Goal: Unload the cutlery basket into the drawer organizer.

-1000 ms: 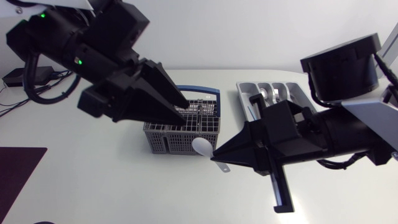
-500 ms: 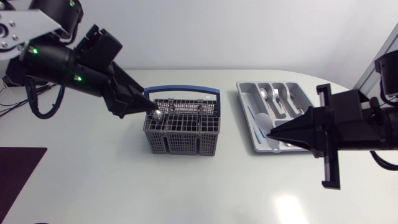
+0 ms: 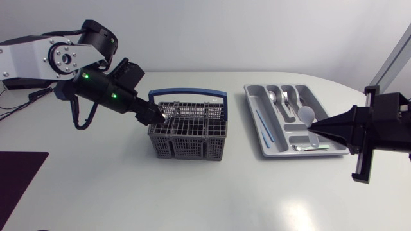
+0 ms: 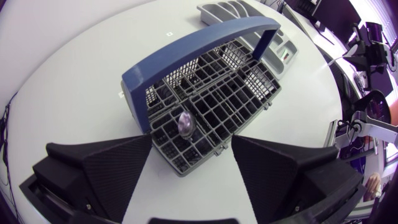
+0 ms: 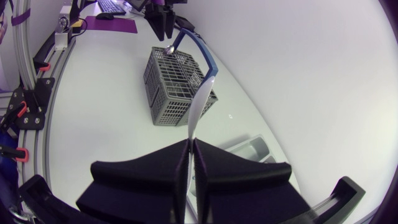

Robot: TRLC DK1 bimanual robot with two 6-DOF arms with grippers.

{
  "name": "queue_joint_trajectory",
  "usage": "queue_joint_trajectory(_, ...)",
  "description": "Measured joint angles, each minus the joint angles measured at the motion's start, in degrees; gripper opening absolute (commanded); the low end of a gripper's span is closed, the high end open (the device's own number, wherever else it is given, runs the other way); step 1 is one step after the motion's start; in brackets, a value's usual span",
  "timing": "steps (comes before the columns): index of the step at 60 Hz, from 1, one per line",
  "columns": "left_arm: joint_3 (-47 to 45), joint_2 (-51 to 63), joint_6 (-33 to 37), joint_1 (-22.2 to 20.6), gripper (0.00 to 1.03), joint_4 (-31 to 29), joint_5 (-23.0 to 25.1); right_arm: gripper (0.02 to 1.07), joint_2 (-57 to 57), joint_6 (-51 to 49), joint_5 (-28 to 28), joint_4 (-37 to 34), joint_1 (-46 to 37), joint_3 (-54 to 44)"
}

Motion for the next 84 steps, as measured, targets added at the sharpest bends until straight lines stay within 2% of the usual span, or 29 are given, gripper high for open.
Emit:
queue_joint_trajectory(11,0.0,1.22,-0.39,0.0,0.82,1.92,0.0,0.08,1.42,-2.84,-1.22,-0.26,-3.89,0.0)
queue_joint_trajectory(20,0.0,2.93,-0.57,-0.02,0.81,3.04,0.07,0.08,3.69,-5.44,-1.44,1.42,-6.71,-0.61)
queue_joint_trajectory(23,0.0,3.39,-0.74,-0.2,0.75,3.32,0.17,0.08,4.7,-6.16,-1.46,2.45,-7.69,-0.87)
queue_joint_trajectory(35,0.0,4.52,-1.64,-1.05,0.65,4.35,1.75,0.08,9.62,-9.81,-1.46,4.28,-11.76,-0.9)
queue_joint_trajectory(42,0.0,4.52,-2.08,-1.16,0.65,4.9,2.84,0.08,11.85,-11.63,-1.38,6.93,-13.79,-0.92)
queue_joint_trajectory(55,0.07,5.81,-2.29,-1.16,0.29,5.42,4.17,0.08,14.1,-13.49,0.17,13.11,-15.08,-3.15)
queue_joint_trajectory(63,0.11,7.04,-2.51,-1.14,0.15,5.53,4.79,0.08,15.47,-14.36,0.31,13.35,-15.96,-3.17)
queue_joint_trajectory(73,0.33,7.17,-3.32,-1.07,0.12,5.53,6.56,0.08,16.28,-15.39,0.7,15.58,-16.33,-3.17)
queue_joint_trajectory(84,0.44,7.21,-3.39,-0.57,0.12,5.53,8.04,0.08,16.28,-16.09,5.05,25.18,-16.02,-6.23)
